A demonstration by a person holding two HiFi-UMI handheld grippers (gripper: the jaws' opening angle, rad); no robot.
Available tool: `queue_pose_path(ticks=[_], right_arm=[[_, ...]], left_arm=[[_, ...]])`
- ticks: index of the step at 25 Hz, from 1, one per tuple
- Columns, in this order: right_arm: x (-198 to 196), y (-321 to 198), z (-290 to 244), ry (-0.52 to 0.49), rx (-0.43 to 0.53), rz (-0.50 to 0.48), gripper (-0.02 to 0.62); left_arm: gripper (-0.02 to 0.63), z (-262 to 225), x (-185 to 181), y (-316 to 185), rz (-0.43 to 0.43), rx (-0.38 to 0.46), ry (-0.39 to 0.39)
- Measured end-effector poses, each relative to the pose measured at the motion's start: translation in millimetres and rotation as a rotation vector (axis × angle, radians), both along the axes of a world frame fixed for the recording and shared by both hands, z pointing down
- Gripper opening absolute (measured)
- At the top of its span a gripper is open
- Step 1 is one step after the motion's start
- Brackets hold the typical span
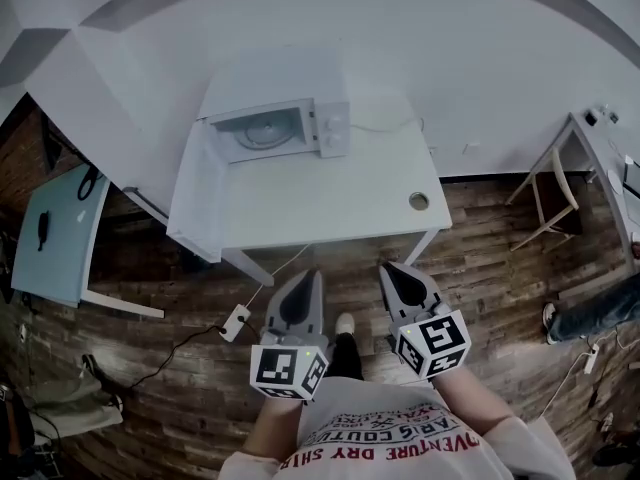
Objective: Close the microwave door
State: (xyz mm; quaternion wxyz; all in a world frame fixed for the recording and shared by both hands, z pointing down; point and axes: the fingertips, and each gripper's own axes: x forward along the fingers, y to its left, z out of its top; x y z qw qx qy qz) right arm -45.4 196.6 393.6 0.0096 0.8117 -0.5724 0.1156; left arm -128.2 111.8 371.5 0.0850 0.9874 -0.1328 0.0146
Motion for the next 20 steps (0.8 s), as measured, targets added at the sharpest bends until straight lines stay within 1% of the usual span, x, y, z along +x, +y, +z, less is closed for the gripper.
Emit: queue_pose_path(ticks=[3, 7, 10, 14, 20], right_arm=[[40, -36, -6, 0.012, -0.002, 0.02, 0.012], [89, -86, -14, 0.008, 0.013, 0.05, 0.012], [119, -123, -16, 0.0, 0.023, 0.064, 0.012], [144, -159, -16, -0.012, 0.025, 0.058, 0.012], [176, -197, -12, 0.002, 0.001, 0.03, 0.012]], left_arm=[[0.002, -11, 38, -43, 0.007, 0.029, 0.013], [0.002, -20, 85, -94, 0.029, 0.025, 0.028], [0.002, -24, 114, -129, 0.043, 0.037, 0.029], [0.002, -25, 140, -165, 0.035, 0.035, 0.026], [0.002, -12, 163, -198, 0.001, 0.012, 0.009]])
